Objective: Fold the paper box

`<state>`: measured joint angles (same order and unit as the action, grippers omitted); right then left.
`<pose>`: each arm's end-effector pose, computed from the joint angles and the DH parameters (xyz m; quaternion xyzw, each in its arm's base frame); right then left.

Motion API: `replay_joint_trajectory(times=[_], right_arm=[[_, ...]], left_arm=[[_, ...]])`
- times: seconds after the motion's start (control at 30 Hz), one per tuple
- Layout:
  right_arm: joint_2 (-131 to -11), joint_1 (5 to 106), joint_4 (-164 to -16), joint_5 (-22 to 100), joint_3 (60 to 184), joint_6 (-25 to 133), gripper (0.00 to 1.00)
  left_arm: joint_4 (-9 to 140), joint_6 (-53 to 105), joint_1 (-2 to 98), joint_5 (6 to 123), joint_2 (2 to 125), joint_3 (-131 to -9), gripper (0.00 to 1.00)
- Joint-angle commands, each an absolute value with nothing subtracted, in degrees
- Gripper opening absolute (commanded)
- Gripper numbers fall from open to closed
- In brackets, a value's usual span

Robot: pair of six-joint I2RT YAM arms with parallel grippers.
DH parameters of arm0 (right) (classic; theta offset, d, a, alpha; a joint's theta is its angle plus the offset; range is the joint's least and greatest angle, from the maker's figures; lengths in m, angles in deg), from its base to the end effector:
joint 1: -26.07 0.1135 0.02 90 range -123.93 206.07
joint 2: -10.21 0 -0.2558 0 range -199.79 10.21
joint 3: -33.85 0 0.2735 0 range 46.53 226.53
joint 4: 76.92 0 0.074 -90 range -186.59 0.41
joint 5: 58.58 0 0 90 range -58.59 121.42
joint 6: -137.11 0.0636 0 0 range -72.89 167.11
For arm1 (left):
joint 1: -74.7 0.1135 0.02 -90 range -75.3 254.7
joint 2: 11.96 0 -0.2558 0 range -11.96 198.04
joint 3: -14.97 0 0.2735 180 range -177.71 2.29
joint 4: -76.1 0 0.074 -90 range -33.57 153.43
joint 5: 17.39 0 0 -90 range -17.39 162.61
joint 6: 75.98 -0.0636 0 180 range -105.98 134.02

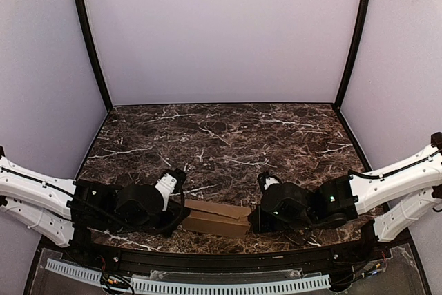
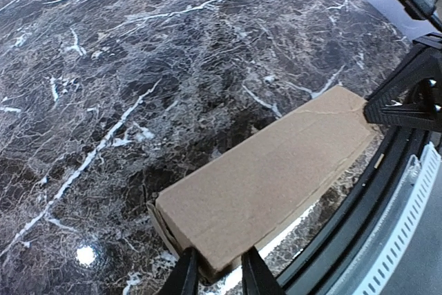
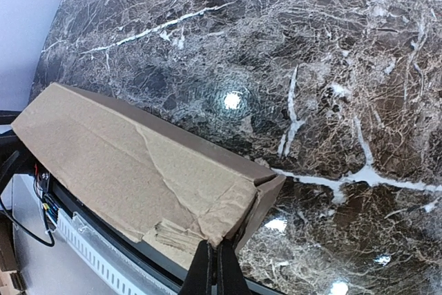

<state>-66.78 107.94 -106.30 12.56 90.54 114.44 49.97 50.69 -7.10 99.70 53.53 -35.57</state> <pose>0.0636 0.2998 0.1655 -0.0612 0.9257 0.2869 0.2386 0.0681 -0.2696 0.1899 0.2500 0.8544 -0.2368 0.3891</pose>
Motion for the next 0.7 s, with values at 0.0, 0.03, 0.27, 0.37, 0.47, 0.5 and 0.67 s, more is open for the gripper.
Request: replay_joint_trajectory(times=[0.0, 0.03, 0.27, 0.37, 0.47, 0.5, 0.67], right_arm=[[-71.1, 108.3, -115.9, 14.2, 88.4, 113.2, 0.00], [-71.1, 108.3, -115.9, 14.1, 88.5, 113.1, 0.00], [-70.5, 108.3, -116.0, 13.1, 88.8, 112.6, 0.00], [-70.6, 108.2, -116.2, 12.5, 89.4, 112.0, 0.00], [-71.0, 108.2, -117.1, 11.9, 90.6, 111.1, 0.00], [-71.1, 108.2, -117.2, 11.7, 90.9, 110.8, 0.00], [-70.9, 108.2, -117.5, 10.9, 92.1, 109.8, 0.00]], left_arm=[[56.2, 46.3, -5.7, 85.8, 48.7, -34.6, 0.21], [56.7, 45.7, -5.2, 83.5, 47.7, -34.5, 0.21], [55.7, 45.0, -1.9, 79.0, 45.6, -33.8, 0.20], [54.5, 45.4, -1.6, 79.2, 45.1, -33.2, 0.20], [52.0, 46.1, -1.4, 79.8, 44.0, -33.0, 0.21], [51.3, 46.3, -1.3, 80.0, 43.7, -32.9, 0.22], [46.7, 47.7, -1.3, 81.9, 39.5, -32.1, 0.25]])
